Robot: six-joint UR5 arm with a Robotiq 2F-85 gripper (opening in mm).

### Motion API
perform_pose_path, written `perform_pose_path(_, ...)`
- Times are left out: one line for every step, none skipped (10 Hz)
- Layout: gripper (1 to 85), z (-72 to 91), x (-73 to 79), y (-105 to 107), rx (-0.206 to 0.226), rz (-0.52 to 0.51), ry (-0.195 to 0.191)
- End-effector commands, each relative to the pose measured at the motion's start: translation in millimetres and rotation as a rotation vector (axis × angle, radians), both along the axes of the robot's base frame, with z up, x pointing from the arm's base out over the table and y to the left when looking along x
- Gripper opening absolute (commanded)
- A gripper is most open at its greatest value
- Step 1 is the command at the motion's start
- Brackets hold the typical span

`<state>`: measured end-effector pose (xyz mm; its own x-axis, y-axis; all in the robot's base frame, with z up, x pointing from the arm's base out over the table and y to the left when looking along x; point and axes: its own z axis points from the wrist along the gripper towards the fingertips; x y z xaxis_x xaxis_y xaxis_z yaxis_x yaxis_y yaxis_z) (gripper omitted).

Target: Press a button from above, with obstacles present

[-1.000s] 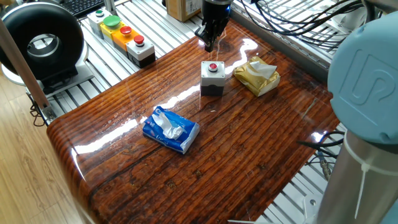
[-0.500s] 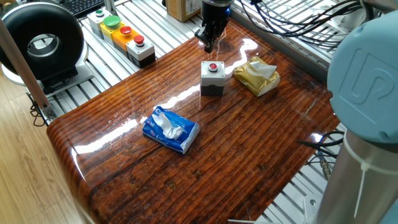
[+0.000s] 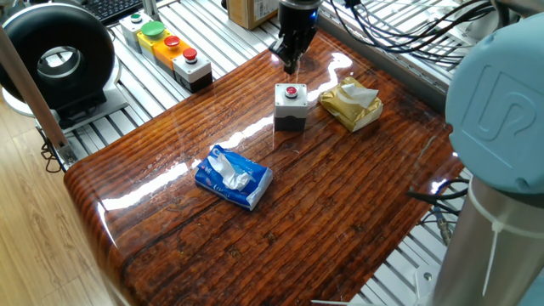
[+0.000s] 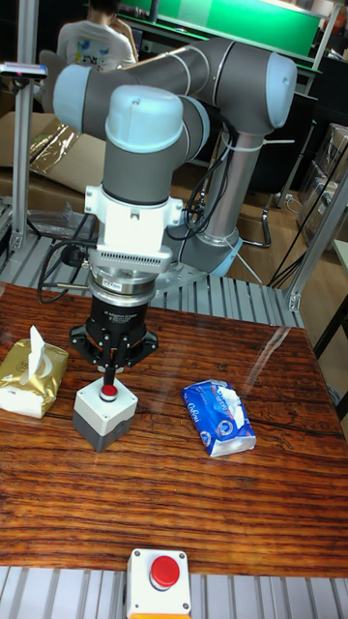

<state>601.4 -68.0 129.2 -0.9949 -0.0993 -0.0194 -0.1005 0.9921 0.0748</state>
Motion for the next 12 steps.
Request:
perform_pose_path(1.3, -4.2, 6.8, 14.8, 0.061, 0.008, 0.002)
perform_pose_path(1.3, -5.2, 6.1, 17.5, 0.064, 0.002, 0.005)
perform_pose_path(1.3, -5.5, 4.9, 17.9, 0.063, -0.002, 0.009)
perform_pose_path(1.3, -6.4, 3.2, 14.9, 0.052, -0.005, 0.012)
perform_pose_path(1.3, -9.4, 1.7, 10.1, 0.032, -0.01, 0.014)
perform_pose_path(1.3, -14.5, 0.9, 9.1, 0.015, -0.028, 0.014)
perform_pose_path(1.3, -20.1, 1.1, 9.7, -0.001, -0.052, 0.009)
perform_pose_path(1.3, -25.3, 1.8, 12.9, -0.005, -0.072, -0.001)
perform_pose_path(1.3, -28.1, -0.1, 12.6, -0.004, -0.074, -0.005)
perform_pose_path(1.3, -30.0, -5.7, 11.6, 0.003, -0.073, -0.007)
perform_pose_path(1.3, -30.1, -10.5, 10.0, 0.004, -0.07, -0.005)
perform_pose_path(1.3, -29.4, -14.8, 8.2, -0.002, -0.071, 0.004)
